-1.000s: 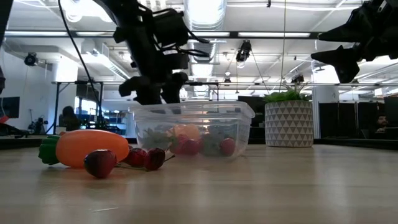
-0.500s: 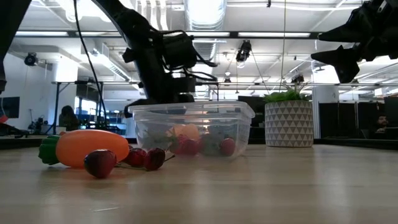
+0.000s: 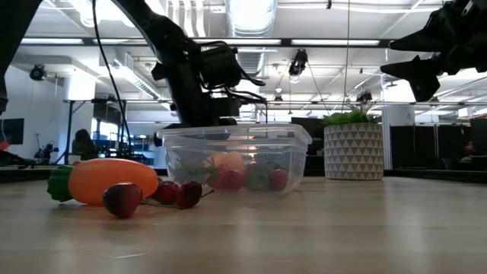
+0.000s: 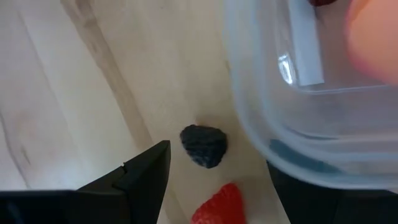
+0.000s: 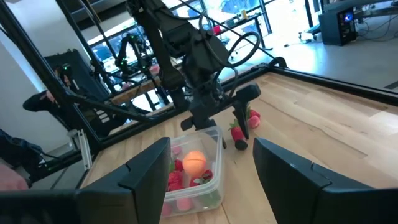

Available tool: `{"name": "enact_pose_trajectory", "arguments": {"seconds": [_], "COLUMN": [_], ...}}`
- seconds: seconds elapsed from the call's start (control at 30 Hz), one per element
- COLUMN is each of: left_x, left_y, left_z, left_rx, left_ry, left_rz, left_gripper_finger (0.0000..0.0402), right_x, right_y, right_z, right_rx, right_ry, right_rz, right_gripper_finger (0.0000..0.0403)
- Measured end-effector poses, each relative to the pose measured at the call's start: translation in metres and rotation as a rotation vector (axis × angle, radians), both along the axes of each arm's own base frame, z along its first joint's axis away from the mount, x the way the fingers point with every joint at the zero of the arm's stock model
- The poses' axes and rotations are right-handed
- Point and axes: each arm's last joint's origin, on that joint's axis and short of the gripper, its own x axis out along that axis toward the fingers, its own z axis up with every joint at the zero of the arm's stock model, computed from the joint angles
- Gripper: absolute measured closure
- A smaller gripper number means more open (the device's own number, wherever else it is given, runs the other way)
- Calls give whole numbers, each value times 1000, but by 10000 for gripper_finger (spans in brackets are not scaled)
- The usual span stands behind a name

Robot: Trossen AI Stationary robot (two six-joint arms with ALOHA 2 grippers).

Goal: Pick and placing Produce into tupperware
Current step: Put the black raspberry into the transparent container

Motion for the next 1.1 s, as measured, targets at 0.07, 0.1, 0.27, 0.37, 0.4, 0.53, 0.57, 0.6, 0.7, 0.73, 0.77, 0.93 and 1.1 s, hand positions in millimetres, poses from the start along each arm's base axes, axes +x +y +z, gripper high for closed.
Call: {"name": "enact_pose_trajectory", "arguments": {"seconds": [0.07, 0.1, 0.27, 0.37, 0.4, 0.53, 0.57, 0.6, 0.7, 0.73, 0.77, 0.93, 1.1], "left_x": [0, 0, 2, 2, 2, 2, 1, 1, 2, 1, 2, 3, 4], "left_y": [2, 3, 8, 9, 9, 9, 9, 9, 9, 9, 10, 10, 10], "left_z": [0, 0, 2, 2, 2, -1, -1, -1, -3, -3, -3, -4, -13], "left_rx": [1, 1, 6, -3, -9, -18, -19, -19, -20, -20, -18, -19, -29], "left_ry": [-6, -9, -44, -57, -58, -47, -43, -43, -39, -37, -45, -45, -23], "left_rz": [6, 9, 17, 16, 15, 12, 12, 12, 13, 13, 12, 12, 15], "left_gripper_finger": [153, 153, 153, 153, 153, 164, 171, 180, 209, 219, 227, 254, 260], "right_x": [0, 0, 0, 0, 0, 0, 0, 0, 0, 0, 0, 0, 0], "right_y": [0, 0, 0, 0, 0, 0, 0, 0, 0, 0, 0, 0, 0], "right_z": [0, 0, 0, 0, 0, 0, 0, 0, 0, 0, 0, 0, 0], "right_rx": [0, 0, 0, 0, 0, 0, 0, 0, 0, 0, 0, 0, 0], "right_ry": [0, 0, 0, 0, 0, 0, 0, 0, 0, 0, 0, 0, 0], "right_rz": [0, 0, 0, 0, 0, 0, 0, 0, 0, 0, 0, 0, 0], "right_gripper_finger": [181, 181, 181, 181, 181, 181, 181, 181, 181, 181, 181, 181, 181]}}
